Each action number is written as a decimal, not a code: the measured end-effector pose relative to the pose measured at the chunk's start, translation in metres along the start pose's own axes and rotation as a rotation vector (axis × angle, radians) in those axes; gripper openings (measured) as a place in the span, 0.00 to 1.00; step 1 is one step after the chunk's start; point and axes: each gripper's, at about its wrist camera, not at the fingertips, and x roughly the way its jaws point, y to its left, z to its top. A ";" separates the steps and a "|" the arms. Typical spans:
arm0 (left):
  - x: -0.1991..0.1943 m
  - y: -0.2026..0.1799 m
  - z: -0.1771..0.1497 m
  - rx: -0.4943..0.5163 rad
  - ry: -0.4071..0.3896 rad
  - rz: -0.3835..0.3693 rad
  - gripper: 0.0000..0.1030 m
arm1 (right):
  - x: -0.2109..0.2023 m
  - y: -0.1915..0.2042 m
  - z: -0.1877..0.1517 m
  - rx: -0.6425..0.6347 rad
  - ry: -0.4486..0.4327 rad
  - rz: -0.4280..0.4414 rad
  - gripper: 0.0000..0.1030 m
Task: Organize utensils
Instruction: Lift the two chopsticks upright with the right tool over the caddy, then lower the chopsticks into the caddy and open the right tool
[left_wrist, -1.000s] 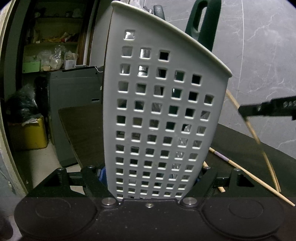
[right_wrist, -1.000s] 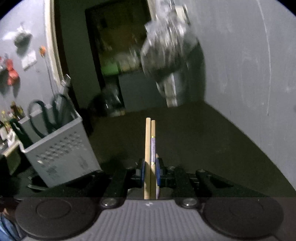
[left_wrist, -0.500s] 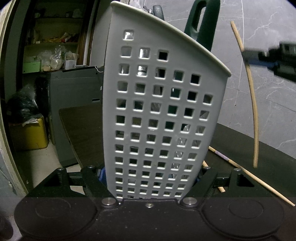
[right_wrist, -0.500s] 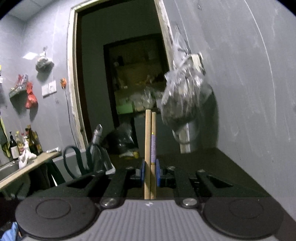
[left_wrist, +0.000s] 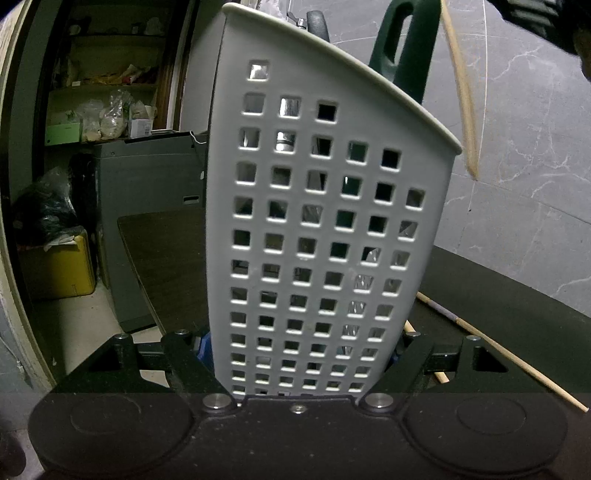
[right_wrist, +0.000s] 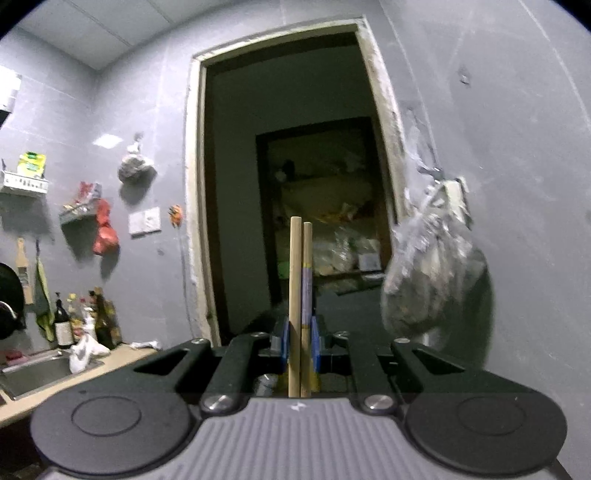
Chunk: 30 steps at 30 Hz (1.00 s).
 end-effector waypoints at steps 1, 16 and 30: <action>0.000 0.000 0.000 0.000 0.000 0.000 0.77 | 0.003 0.003 0.003 -0.004 -0.007 0.007 0.13; 0.000 0.001 -0.001 -0.004 -0.002 -0.005 0.77 | 0.043 0.018 -0.002 0.043 -0.052 0.085 0.14; 0.000 0.001 -0.001 -0.004 -0.002 -0.004 0.77 | 0.050 0.021 -0.032 0.030 0.003 0.077 0.14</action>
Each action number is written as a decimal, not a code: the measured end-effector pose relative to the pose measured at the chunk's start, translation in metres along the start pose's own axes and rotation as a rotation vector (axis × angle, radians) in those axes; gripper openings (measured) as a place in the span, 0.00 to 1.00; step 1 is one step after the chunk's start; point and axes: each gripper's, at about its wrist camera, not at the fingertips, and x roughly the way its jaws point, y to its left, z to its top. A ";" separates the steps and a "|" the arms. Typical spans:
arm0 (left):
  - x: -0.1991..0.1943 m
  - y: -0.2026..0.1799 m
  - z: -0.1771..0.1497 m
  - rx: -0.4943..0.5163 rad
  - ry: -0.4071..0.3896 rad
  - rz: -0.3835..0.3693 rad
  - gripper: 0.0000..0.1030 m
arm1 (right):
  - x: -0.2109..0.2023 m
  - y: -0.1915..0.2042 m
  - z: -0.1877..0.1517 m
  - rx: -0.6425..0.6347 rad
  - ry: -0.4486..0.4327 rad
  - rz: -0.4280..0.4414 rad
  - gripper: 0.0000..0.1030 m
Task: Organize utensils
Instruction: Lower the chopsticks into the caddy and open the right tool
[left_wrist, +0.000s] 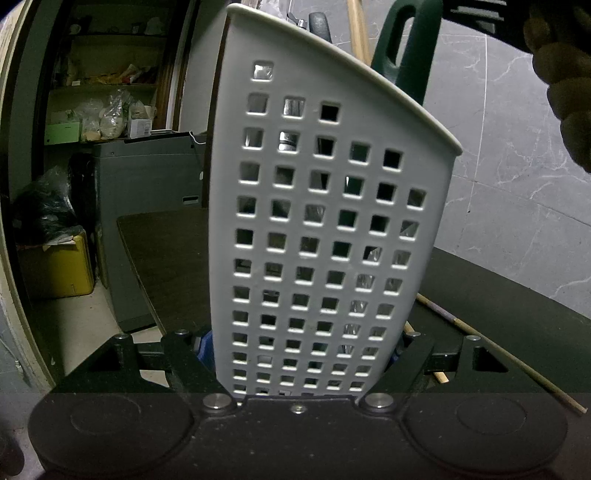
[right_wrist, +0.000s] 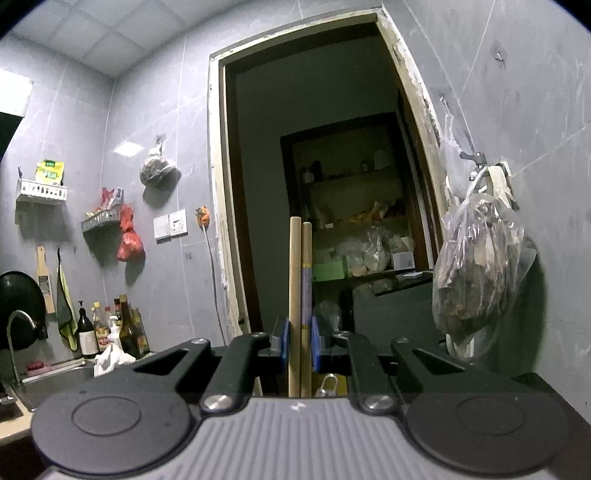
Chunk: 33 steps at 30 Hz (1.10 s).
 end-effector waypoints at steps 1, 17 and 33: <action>0.000 0.000 0.000 0.000 0.000 0.000 0.77 | 0.000 0.000 -0.002 0.003 0.005 0.000 0.14; 0.000 0.000 0.000 0.001 0.000 0.001 0.77 | -0.003 -0.007 -0.030 0.025 0.047 0.003 0.14; 0.000 0.000 0.000 0.001 0.000 0.001 0.77 | -0.007 -0.005 -0.055 -0.004 0.121 -0.003 0.15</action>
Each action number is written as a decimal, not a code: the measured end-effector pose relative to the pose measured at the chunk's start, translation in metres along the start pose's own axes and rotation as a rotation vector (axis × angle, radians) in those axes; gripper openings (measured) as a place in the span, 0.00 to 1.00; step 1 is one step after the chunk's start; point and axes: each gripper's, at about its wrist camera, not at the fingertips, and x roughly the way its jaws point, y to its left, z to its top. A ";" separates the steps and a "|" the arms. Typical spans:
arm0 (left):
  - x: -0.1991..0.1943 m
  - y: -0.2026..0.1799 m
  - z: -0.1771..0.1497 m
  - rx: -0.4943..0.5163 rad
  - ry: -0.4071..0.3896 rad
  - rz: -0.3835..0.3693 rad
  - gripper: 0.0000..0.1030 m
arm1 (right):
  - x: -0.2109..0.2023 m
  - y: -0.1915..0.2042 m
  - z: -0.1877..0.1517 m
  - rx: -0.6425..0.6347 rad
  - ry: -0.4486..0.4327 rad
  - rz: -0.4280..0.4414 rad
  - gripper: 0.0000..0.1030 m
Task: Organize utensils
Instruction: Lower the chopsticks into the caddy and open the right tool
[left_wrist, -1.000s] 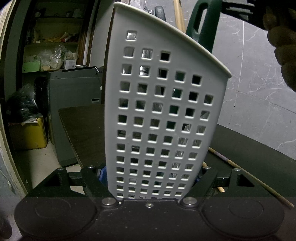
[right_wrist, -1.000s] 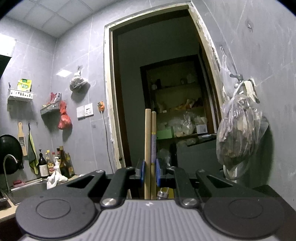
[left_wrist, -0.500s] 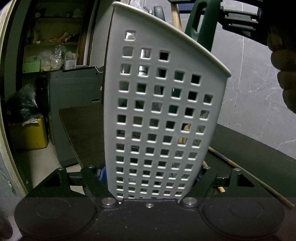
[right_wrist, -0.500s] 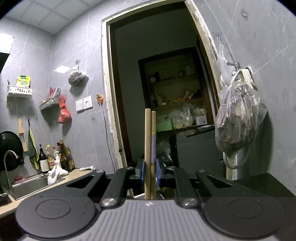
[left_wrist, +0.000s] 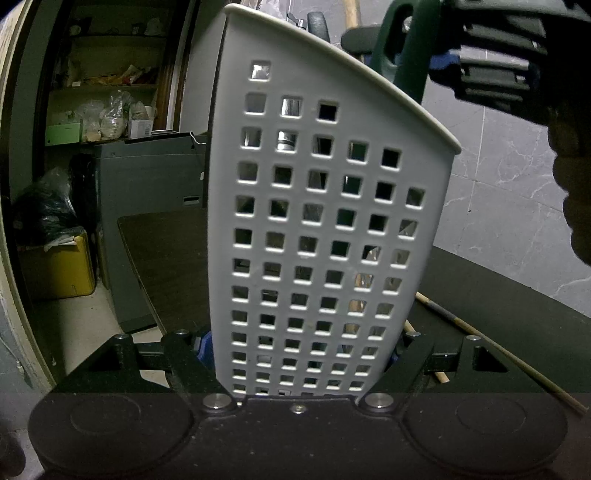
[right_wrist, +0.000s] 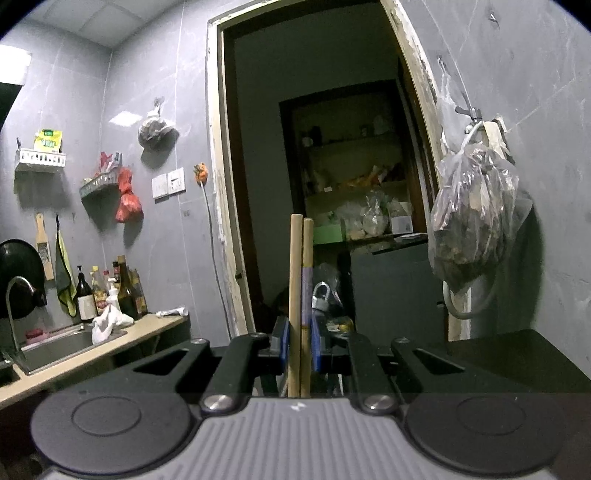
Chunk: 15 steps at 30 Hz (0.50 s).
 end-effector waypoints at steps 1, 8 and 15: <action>0.000 0.000 0.000 0.000 0.000 0.000 0.77 | 0.000 0.000 -0.002 -0.003 0.008 -0.003 0.15; 0.000 0.000 0.000 0.000 0.000 0.000 0.77 | -0.010 0.000 -0.009 -0.012 0.030 -0.007 0.36; -0.002 0.002 0.001 -0.002 0.002 0.001 0.77 | -0.033 0.002 -0.013 -0.032 0.030 -0.014 0.72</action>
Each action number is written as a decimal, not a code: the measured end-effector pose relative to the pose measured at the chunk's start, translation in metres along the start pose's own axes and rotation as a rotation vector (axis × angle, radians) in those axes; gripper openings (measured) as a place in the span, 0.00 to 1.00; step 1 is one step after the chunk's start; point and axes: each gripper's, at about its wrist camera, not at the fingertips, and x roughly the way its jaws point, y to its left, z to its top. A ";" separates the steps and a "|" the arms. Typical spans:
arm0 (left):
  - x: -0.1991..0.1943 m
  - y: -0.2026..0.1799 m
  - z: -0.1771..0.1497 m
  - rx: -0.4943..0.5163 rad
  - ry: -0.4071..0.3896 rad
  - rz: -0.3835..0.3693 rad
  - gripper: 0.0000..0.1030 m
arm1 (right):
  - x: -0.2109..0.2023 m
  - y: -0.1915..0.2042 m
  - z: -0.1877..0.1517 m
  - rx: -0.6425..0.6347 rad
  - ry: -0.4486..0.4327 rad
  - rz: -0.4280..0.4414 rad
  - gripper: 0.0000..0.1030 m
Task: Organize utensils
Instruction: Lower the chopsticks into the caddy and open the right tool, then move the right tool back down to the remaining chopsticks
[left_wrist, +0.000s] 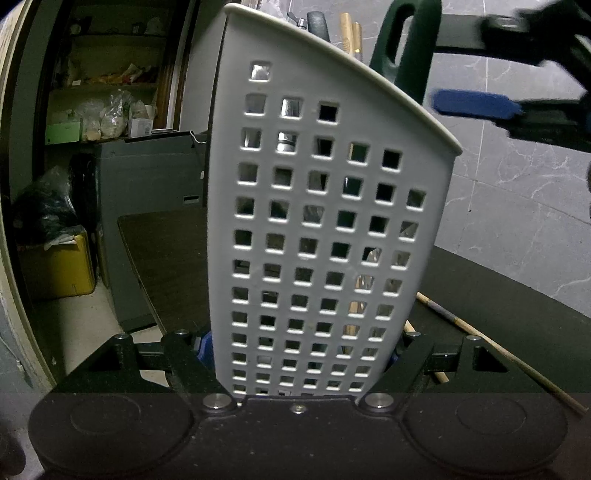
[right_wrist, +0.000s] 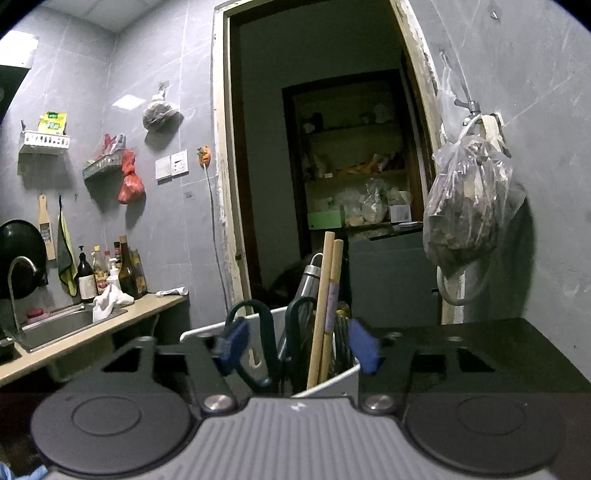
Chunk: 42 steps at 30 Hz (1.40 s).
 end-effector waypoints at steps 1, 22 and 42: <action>0.000 0.000 0.000 0.000 0.000 0.001 0.77 | -0.005 0.000 -0.001 -0.001 -0.002 -0.008 0.78; -0.001 -0.005 0.002 0.001 0.004 0.018 0.77 | -0.052 -0.016 -0.081 -0.006 0.381 -0.366 1.00; -0.001 -0.004 0.001 -0.008 0.001 0.010 0.77 | -0.054 -0.039 -0.114 0.207 0.461 -0.483 1.00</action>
